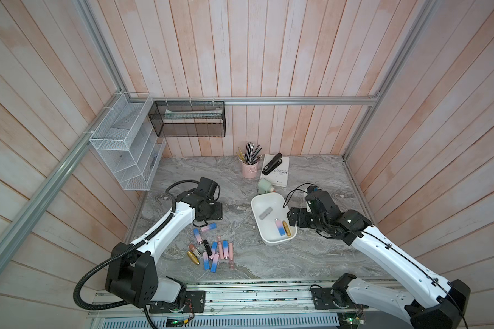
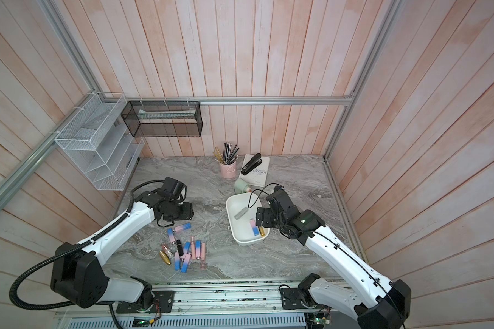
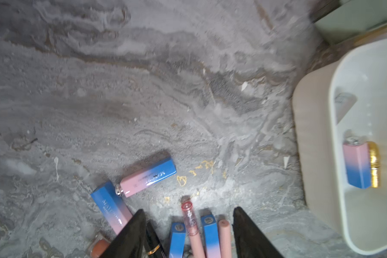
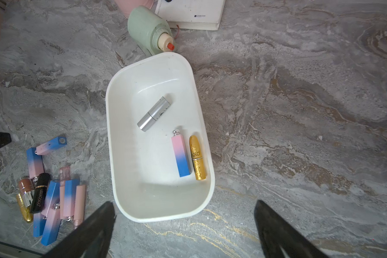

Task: Put the lipstick into the storage box
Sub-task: Pick up the lipstick at the center of the board.

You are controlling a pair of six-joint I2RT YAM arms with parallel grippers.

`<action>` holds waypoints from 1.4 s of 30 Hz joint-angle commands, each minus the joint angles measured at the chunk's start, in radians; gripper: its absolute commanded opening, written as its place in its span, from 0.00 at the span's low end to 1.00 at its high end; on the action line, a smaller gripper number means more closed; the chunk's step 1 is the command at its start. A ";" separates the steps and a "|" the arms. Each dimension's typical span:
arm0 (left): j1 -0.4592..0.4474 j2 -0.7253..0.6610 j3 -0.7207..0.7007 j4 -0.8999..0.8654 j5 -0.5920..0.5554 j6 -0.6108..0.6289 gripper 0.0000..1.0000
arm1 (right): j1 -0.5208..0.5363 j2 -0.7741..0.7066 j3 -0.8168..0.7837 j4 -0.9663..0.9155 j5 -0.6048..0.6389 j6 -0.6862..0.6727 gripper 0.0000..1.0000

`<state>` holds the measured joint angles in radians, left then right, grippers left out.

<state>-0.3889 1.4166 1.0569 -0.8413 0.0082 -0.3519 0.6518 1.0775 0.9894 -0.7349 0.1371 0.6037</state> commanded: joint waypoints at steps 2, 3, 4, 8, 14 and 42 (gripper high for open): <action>0.004 -0.007 -0.055 0.022 -0.055 0.074 0.73 | -0.002 0.024 0.039 0.058 -0.050 -0.039 0.98; 0.004 -0.007 -0.053 0.026 -0.057 0.084 0.74 | -0.002 0.025 0.039 0.059 -0.054 -0.041 0.98; 0.004 -0.005 -0.051 0.029 -0.077 0.087 0.76 | -0.003 0.027 0.038 0.059 -0.054 -0.042 0.98; 0.033 0.045 -0.053 0.024 -0.110 0.121 0.81 | -0.002 0.012 0.030 0.048 -0.051 -0.044 0.98; 0.047 0.159 -0.049 0.041 -0.065 0.165 0.83 | -0.002 -0.047 -0.005 0.021 -0.031 -0.020 0.98; 0.024 0.259 0.053 0.012 0.055 0.177 0.15 | -0.007 -0.107 -0.035 -0.038 0.025 -0.002 0.98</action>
<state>-0.3523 1.7035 1.0645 -0.8001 0.0383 -0.1692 0.6510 0.9600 0.9466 -0.7647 0.1555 0.6025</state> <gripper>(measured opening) 0.213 0.983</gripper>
